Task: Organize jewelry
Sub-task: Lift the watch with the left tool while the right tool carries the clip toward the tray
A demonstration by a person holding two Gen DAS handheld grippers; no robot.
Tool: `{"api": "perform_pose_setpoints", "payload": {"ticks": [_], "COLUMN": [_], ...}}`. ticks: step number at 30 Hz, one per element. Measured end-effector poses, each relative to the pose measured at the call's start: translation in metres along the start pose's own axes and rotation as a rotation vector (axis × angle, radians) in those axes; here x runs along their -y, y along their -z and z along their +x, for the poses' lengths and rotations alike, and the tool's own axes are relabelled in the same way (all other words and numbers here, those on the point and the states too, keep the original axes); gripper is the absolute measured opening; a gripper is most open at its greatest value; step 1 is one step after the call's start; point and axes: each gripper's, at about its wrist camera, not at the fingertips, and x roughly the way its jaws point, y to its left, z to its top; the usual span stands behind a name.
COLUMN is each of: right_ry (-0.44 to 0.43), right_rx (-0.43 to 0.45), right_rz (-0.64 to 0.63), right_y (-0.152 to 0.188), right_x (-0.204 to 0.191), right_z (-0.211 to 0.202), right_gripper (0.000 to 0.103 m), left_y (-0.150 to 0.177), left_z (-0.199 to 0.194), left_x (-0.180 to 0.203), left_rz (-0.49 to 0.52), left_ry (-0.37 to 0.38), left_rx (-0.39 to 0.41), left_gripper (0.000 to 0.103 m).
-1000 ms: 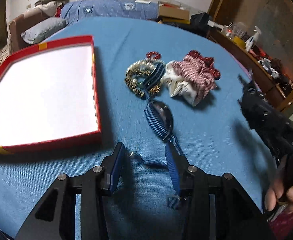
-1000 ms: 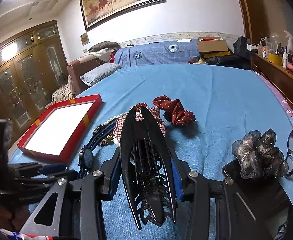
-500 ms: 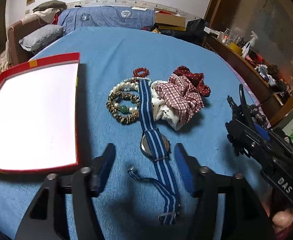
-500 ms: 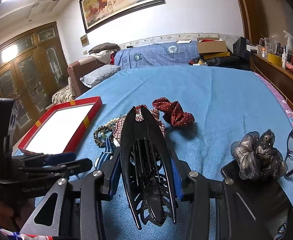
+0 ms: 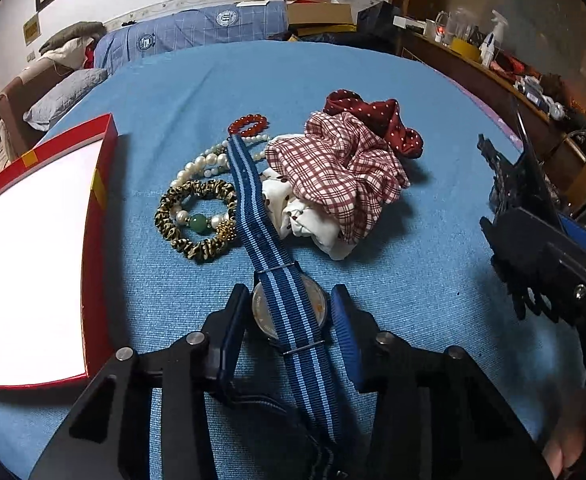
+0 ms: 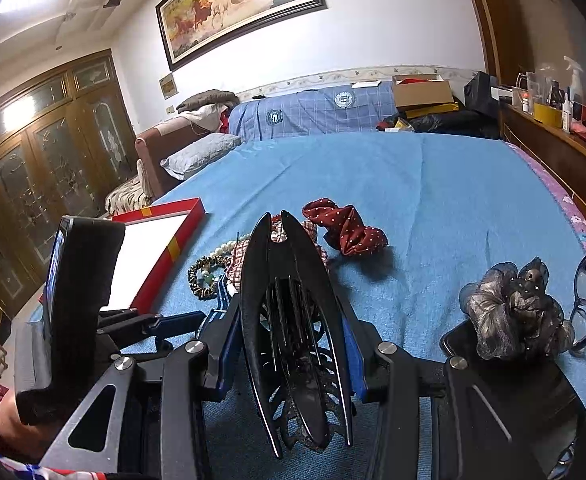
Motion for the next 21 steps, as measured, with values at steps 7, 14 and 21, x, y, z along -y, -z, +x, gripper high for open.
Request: {"api": "perform_pose_setpoints", "payload": {"ticks": [7, 14, 21], "right_ry": [-0.009, -0.005, -0.009], "right_rx": [0.009, 0.016, 0.021], "right_rz": [0.011, 0.006, 0.002], "right_y": [0.000, 0.000, 0.000], "right_x": [0.003, 0.002, 0.001], "right_z": [-0.003, -0.004, -0.005], "right_gripper": [0.048, 0.047, 0.047], "left_y": [0.012, 0.009, 0.010], "left_z": [-0.028, -0.063, -0.089], "left_x": [-0.014, -0.018, -0.016], "left_rz": [-0.015, -0.017, 0.017], "left_ry": [0.015, 0.000, -0.054], "left_rx": [0.078, 0.189, 0.290], "left_gripper": [0.040, 0.040, 0.040]}}
